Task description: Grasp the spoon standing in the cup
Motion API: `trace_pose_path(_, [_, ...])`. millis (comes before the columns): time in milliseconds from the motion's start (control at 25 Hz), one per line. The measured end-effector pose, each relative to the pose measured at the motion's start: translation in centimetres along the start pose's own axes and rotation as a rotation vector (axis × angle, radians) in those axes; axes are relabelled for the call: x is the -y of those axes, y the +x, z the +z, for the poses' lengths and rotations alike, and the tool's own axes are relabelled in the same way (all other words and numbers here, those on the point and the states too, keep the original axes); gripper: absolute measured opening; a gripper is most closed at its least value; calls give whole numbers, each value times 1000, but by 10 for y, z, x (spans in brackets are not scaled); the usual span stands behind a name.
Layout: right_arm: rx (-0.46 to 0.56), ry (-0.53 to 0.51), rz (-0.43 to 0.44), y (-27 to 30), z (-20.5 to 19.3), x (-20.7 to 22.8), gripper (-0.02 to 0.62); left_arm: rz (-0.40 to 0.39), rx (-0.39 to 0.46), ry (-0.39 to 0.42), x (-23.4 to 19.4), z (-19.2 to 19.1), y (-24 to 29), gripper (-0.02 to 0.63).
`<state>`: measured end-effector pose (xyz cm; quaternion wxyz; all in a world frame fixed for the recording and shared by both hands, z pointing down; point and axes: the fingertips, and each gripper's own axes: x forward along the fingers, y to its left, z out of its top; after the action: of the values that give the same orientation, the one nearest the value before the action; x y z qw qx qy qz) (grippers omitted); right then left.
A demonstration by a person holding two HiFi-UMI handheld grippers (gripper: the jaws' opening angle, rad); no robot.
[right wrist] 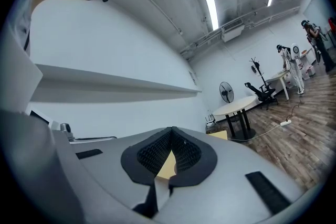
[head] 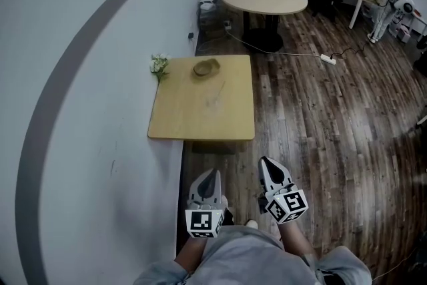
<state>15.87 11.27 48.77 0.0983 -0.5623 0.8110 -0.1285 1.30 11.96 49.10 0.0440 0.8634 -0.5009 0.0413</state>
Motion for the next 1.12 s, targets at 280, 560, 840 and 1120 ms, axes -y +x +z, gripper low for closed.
trace_pose_path(280, [9,-18,3,56,8,1,-1,-15,47,5,-39,20,46,2])
trace_pose_path(560, [1,-28,11,110,12,-1,-2,-4,49,-16,-83,25,75,2])
trace_pose_path(840, [-24,-35,1,156,4,-7,-2,-4,48,-37,-124,25,100,2])
trace_pose_path(1120, [-26,-40,-27,201,2,-8,-2,-21,49,-40,-161,28,125,2])
